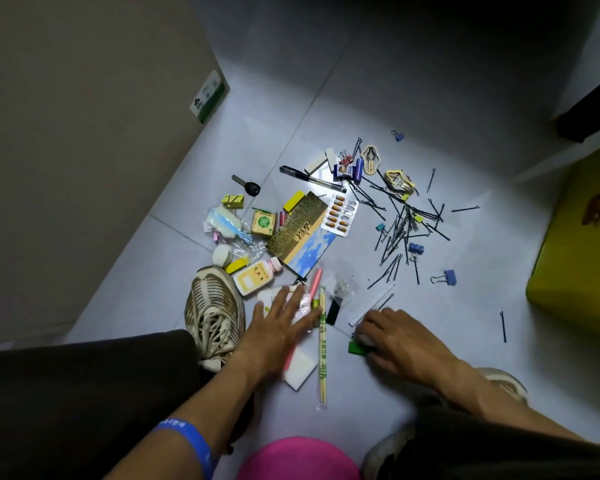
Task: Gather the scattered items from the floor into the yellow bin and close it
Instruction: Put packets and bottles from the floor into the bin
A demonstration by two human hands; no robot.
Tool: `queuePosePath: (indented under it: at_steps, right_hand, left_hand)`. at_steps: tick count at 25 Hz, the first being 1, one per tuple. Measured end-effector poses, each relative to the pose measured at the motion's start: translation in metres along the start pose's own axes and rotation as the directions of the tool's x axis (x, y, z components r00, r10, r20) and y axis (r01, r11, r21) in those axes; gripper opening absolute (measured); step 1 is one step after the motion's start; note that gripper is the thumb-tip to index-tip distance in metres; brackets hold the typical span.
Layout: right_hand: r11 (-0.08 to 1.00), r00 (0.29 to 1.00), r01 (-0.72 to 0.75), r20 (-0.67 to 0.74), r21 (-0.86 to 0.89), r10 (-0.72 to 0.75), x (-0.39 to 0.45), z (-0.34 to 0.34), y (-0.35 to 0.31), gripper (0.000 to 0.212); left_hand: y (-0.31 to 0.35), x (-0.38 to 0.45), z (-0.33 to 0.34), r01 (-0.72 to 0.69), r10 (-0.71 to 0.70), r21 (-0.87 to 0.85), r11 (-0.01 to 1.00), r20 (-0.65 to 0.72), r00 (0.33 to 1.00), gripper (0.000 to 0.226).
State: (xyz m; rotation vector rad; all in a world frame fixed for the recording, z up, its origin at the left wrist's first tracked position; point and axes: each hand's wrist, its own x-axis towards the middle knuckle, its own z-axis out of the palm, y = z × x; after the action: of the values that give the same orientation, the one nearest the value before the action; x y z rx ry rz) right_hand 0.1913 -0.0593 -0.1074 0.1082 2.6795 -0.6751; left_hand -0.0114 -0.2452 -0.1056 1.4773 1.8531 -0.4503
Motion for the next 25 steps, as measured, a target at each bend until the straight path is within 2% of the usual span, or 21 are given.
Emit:
queuePosePath:
  at_steps: [3,5,7,10,12,13,15,17,18,20,22,23,25]
  right_hand:
    - [1.000,0.999,0.011,0.034,0.006,-0.011,0.003,0.007,-0.004,0.033]
    - [0.995,0.998,-0.045,-0.032,0.093,0.048,0.012,0.004,-0.002,0.032]
    - [0.964,0.988,-0.115,-0.070,0.241,0.136,0.022,-0.002,-0.002,0.042]
    - [0.877,0.967,-0.224,-0.013,0.426,0.254,0.041,-0.008,-0.001,0.068]
    - [0.859,0.948,-0.275,-0.027,0.432,0.317,0.054,-0.013,-0.004,0.074]
    - [0.897,0.944,-0.271,-0.087,0.349,0.319,0.059,-0.015,-0.005,0.073]
    - [0.973,0.964,-0.202,-0.155,0.110,0.217,0.068,-0.014,-0.004,0.074]
    - [0.991,0.987,-0.131,-0.095,-0.037,0.127,0.073,-0.011,-0.001,0.079]
    - [0.989,0.989,-0.126,-0.084,-0.079,0.120,0.074,-0.010,0.002,0.076]
    - [0.988,0.991,-0.103,-0.095,-0.113,0.092,0.077,-0.011,0.008,0.052]
    - [0.994,0.992,-0.104,-0.069,0.038,0.106,0.072,-0.018,0.018,0.032]
    - [0.978,0.990,-0.139,-0.007,0.155,0.142,0.067,-0.025,0.024,0.030]
    - [0.909,0.973,-0.228,0.114,0.348,0.201,0.052,-0.036,0.038,0.040]
  left_hand:
    - [-0.004,0.005,-0.005,0.028,-0.040,-0.142,0.989,-0.083,0.996,0.086]
    - [0.001,0.013,-0.012,0.067,-0.106,-0.231,0.971,-0.160,0.981,0.073]
    - [0.009,0.021,-0.018,0.089,-0.182,-0.327,0.941,-0.266,0.947,0.060]
    - [0.012,0.028,-0.024,0.016,-0.284,-0.552,0.834,-0.403,0.870,0.044]
    - [0.012,0.031,-0.034,-0.055,-0.343,-0.691,0.721,-0.424,0.838,0.044]
    - [0.013,0.034,-0.039,-0.070,-0.384,-0.753,0.654,-0.411,0.827,0.046]
    - [0.008,0.038,-0.052,-0.042,-0.490,-0.869,0.492,-0.316,0.813,0.045]
    - [-0.008,0.043,-0.066,-0.020,-0.586,-0.937,0.350,-0.235,0.775,0.028]
    - [-0.017,0.046,-0.072,-0.013,-0.618,-0.948,0.319,-0.219,0.755,0.017]
    - [-0.034,0.053,-0.087,0.009,-0.640,-0.960,0.281,-0.181,0.746,0.010]
    - [-0.046,0.064,-0.100,0.055,-0.619,-0.974,0.218,-0.094,0.779,0.016]
    - [-0.051,0.068,-0.106,0.101,-0.572,-0.976,0.193,-0.028,0.820,0.015]
    - [-0.058,0.078,-0.114,0.171,-0.410,-0.961,0.216,0.070,0.909,0.013]
